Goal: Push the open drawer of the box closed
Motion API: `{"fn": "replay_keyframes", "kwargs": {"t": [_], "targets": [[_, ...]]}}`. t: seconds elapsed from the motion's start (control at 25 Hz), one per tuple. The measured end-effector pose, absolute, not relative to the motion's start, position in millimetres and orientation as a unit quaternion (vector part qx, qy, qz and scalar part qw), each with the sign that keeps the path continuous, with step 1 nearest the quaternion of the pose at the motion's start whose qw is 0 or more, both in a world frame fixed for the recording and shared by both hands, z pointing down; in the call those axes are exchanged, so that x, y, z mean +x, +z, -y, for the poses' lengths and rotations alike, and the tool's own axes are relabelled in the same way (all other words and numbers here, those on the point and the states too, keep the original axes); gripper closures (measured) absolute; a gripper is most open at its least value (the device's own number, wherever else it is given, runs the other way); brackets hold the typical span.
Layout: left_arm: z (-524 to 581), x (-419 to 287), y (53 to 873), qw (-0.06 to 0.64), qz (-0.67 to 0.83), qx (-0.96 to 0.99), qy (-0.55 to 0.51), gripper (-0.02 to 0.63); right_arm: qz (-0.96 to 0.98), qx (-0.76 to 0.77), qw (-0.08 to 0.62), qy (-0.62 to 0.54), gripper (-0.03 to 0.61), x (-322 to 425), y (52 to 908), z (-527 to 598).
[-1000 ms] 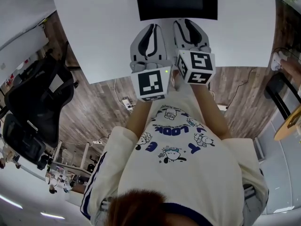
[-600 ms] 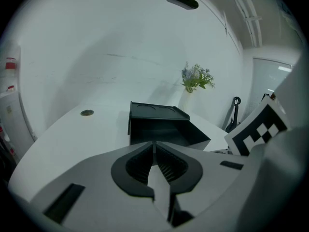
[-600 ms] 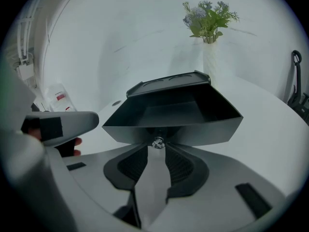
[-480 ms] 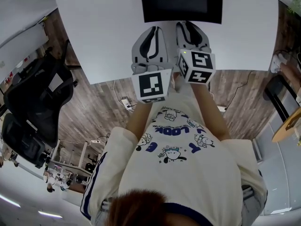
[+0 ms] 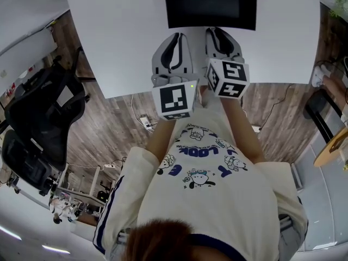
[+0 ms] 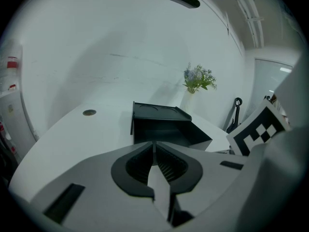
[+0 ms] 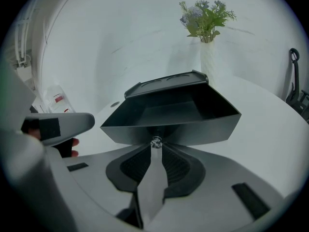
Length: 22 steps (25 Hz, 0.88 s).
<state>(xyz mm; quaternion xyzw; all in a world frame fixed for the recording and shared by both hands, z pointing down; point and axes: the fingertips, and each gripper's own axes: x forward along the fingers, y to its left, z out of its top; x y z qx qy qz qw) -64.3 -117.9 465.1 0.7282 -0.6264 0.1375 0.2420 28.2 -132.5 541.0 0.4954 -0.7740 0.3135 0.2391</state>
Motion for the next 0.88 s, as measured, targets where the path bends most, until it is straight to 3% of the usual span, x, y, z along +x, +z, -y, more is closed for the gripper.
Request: {"fn": "replay_keyframes", "kwargs": {"t": [0.88], "targets": [[132.5,-62.0,463.2,0.242,0.623,0.731,0.138,0.584,0.770,0.501,0.230,0.320,0.492,27.6,533.7,156.4]]}}
